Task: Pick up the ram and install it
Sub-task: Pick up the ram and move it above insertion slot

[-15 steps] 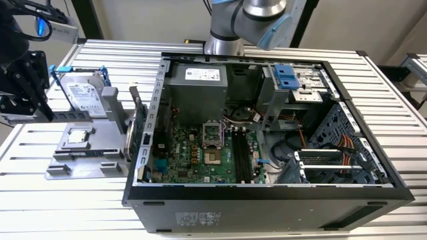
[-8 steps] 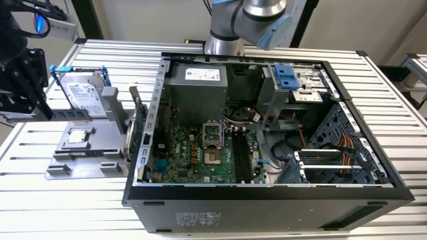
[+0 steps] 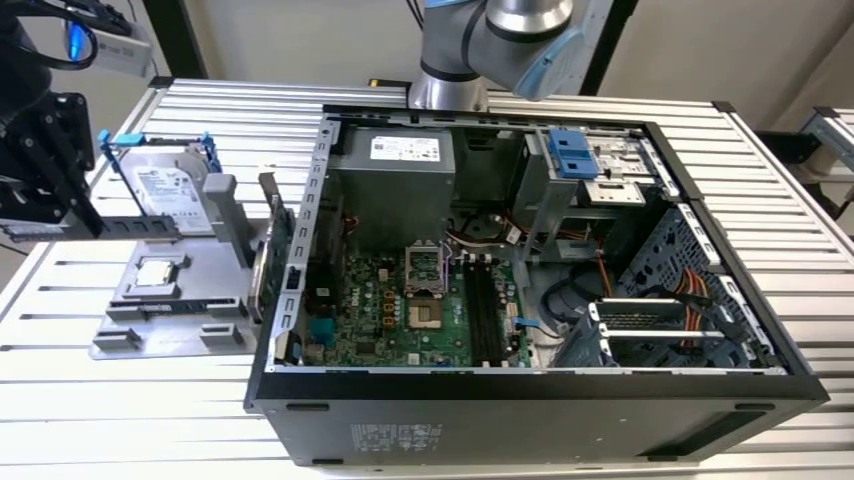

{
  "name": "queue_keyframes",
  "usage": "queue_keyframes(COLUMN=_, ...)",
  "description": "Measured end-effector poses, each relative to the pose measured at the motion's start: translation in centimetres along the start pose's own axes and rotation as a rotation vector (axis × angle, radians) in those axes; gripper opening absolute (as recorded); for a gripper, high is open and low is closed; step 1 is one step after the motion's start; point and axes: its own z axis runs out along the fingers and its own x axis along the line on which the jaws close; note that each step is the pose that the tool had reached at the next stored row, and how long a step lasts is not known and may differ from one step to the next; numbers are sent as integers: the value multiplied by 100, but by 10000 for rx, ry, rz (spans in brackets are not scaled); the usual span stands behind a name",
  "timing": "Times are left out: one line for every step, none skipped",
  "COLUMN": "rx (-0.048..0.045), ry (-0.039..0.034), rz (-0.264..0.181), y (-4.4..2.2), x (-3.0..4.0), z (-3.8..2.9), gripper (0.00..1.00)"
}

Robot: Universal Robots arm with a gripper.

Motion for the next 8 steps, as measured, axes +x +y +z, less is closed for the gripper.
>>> queue_keyframes(rx=-1, ry=1, rz=0, y=0, x=0, z=-5, gripper=0)
queue_keyframes(rx=-1, ry=1, rz=1, y=0, x=0, z=-9, gripper=0)
queue_keyframes(rx=-1, ry=1, rz=2, y=0, x=0, z=-12, gripper=0)
queue_keyframes(rx=-1, ry=1, rz=2, y=0, x=0, z=-16, gripper=0)
queue_keyframes(rx=-1, ry=1, rz=3, y=0, x=0, z=-20, gripper=0)
queue_keyframes(rx=-2, ry=2, rz=3, y=0, x=0, z=-24, gripper=0)
queue_keyframes(rx=0, ry=1, rz=4, y=0, x=0, z=-28, gripper=0)
queue_keyframes(rx=-3, ry=3, rz=5, y=0, x=0, z=-35, gripper=0)
